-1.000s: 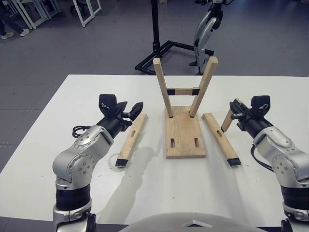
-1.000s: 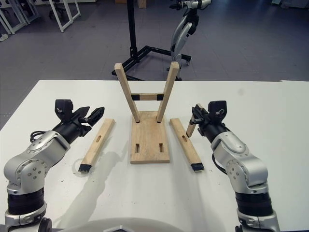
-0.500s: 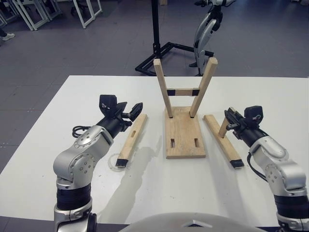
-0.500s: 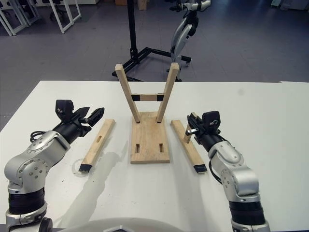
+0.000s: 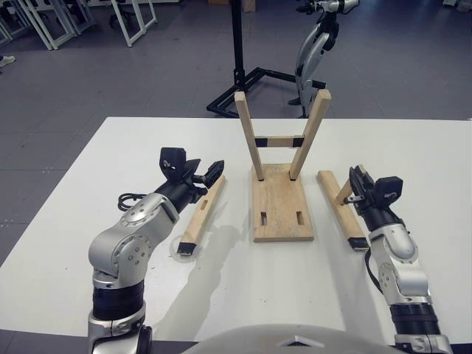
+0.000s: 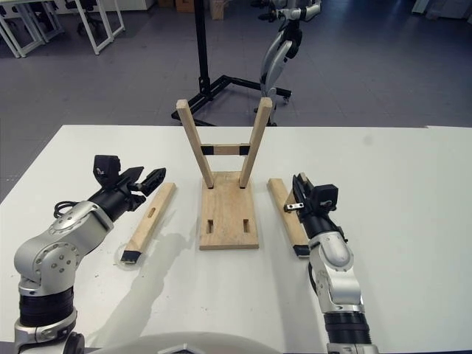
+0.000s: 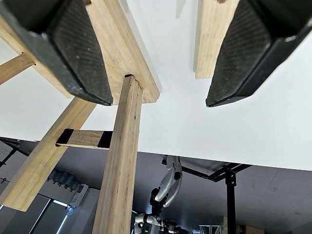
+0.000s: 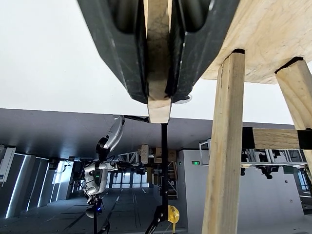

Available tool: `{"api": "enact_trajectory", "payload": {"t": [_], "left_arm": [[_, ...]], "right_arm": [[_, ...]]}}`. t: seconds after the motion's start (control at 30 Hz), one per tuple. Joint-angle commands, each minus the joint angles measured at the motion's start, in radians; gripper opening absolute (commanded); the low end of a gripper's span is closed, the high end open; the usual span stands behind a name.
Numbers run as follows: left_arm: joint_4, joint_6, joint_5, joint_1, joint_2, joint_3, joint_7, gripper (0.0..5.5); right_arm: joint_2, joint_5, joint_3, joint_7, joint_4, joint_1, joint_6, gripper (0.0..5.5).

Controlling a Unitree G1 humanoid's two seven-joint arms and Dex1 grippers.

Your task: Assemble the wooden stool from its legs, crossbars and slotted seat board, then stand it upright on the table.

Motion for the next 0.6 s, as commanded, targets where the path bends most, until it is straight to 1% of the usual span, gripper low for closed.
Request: {"api": "enact_trajectory", "payload": {"t": [0.03, 0.13, 0.17, 0.23, 0.37, 0.6], "left_arm": [[-0.003, 0.015, 0.016, -0.009, -0.017, -0.01, -0.001, 3.56], [-0.004, 0.015, 0.023, -0.008, -0.025, -0.008, -0.001, 3.56], [-0.005, 0.016, 0.024, -0.007, -0.027, -0.007, -0.001, 3.56], [-0.007, 0.017, 0.027, -0.003, -0.03, -0.006, -0.001, 3.56], [-0.004, 0.016, 0.033, -0.004, -0.036, -0.005, 0.0, 3.56], [-0.01, 0.011, 0.045, -0.001, -0.055, -0.003, 0.008, 3.56]], "right_arm": [[0.019, -0.031, -0.036, -0.082, 0.004, -0.069, 0.147, 0.41], [0.035, -0.046, -0.039, -0.091, -0.012, -0.07, 0.173, 0.41], [0.036, -0.05, -0.039, -0.089, -0.017, -0.067, 0.177, 0.81], [0.04, -0.056, -0.039, -0.084, -0.031, -0.065, 0.189, 1.15], [0.041, -0.061, -0.061, -0.106, -0.075, -0.103, 0.27, 2.04], [0.021, -0.042, -0.133, -0.184, -0.267, -0.308, 0.546, 2.04]]}}
